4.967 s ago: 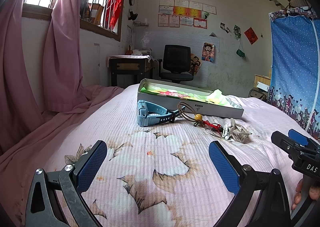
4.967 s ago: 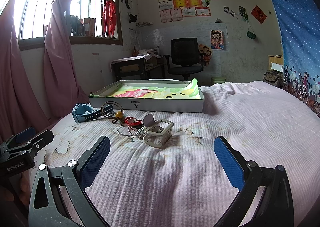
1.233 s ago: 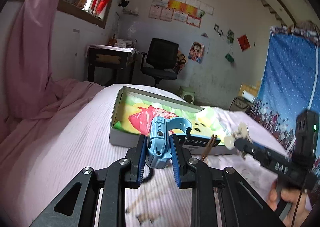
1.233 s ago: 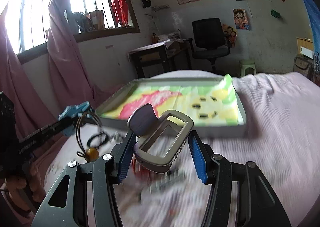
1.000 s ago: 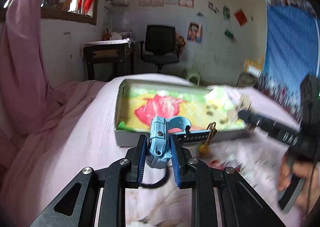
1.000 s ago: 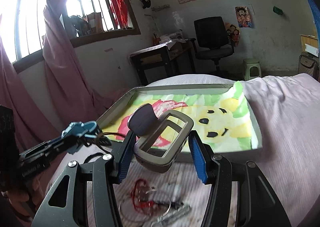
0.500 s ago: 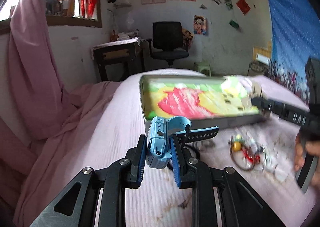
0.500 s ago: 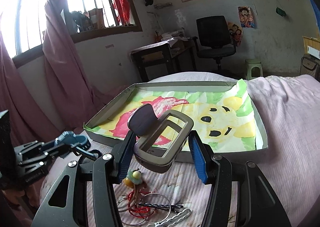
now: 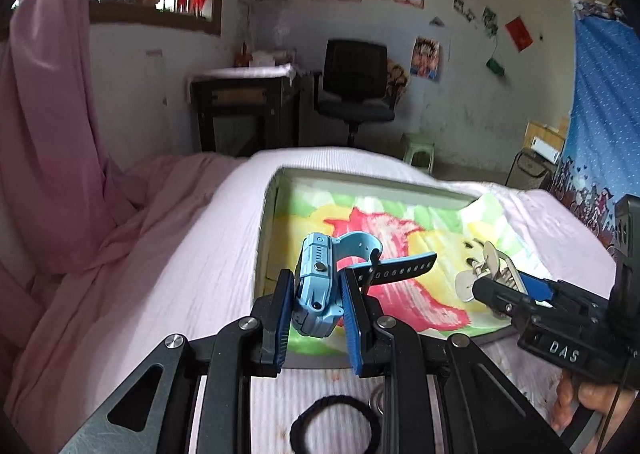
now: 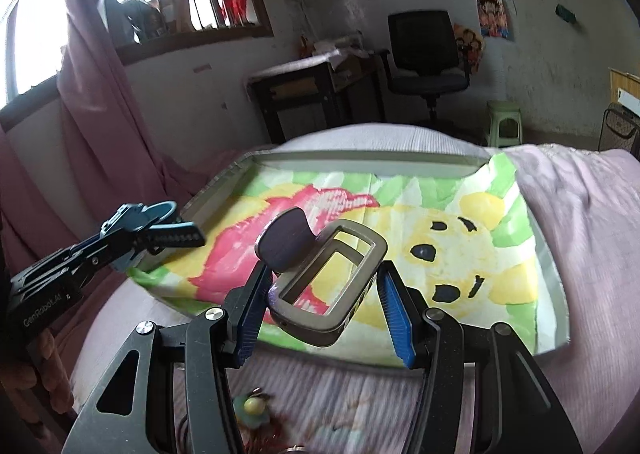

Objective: Organize jewelry
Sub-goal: 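Carry the watch and claw clip into the white box and open both tools, then withdraw both open tools from the box toward the remaining jewelry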

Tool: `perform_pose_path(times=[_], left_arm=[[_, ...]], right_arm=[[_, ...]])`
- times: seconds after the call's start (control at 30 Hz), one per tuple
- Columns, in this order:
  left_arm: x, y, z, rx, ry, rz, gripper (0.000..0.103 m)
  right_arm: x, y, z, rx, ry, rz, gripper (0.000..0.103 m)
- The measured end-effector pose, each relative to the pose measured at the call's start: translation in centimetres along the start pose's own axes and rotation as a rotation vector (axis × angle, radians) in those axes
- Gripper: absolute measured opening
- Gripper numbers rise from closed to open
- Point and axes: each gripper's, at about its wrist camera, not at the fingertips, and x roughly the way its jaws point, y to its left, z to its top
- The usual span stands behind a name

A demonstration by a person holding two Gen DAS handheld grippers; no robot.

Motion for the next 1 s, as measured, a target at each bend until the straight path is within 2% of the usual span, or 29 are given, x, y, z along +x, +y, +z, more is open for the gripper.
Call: perform_pose_path(times=[0.1,0.27,0.33,0.4,0.47,0.5,0.57,0.7,0.77,0.9,0.97,1.0], left_arm=[[1.5,0.0,0.1,-0.005,0.050,0.009,0.022],[2.7,0.3,-0.6,-0.014,0.106,0.013,0.025],[2.6,0.5,-0.6,-0.024,0.108,-0.006,0.034],[2.0,0.6,-0.9,-0.031,0.089,-0.028,0.038],[1.2,0.6,-1.0,-0.016,0.058,-0.023,0.047],[0.9,0.6,-1.0,-0.014,0.048,-0.024,0.055],[-0.3,0.9,-1.3,-0.027,0.009,-0.030,0.060],[-2.3,1.2,-2.1,-0.053,-0.041,-0.060,0.072],[-3.5,1.3,-2.8,-0.063,-0.067,-0.075,0.079],[-5.5,1.0,-4.2,-0.070,-0.102,-0.100,0.090],[-6.6,0.9,-5.0,-0.077,-0.126,-0.110,0.096],[-7.1,0.8,-5.3,-0.079,-0.134,-0.114,0.099]], right_arm=[[1.4,0.0,0.0,-0.001,0.054,-0.014,0.049],[2.2,0.3,-0.3,-0.015,0.094,-0.023,0.049],[2.3,0.3,-0.4,-0.015,0.102,-0.027,0.050],[2.3,0.3,-0.4,-0.013,0.109,-0.028,0.050],[2.0,0.1,-0.5,-0.011,0.111,-0.028,0.050],[1.8,0.1,-0.4,-0.011,0.108,-0.029,0.052],[1.0,0.2,-0.5,-0.014,0.091,-0.035,0.062],[-1.2,0.2,-0.7,-0.021,0.037,-0.041,0.065],[-2.8,0.2,-1.0,-0.021,0.000,-0.043,0.075],[-6.5,0.4,-2.2,-0.033,-0.083,-0.045,0.080],[-8.3,0.5,-3.0,-0.045,-0.118,-0.045,0.092],[-8.9,0.6,-3.3,-0.048,-0.131,-0.045,0.094]])
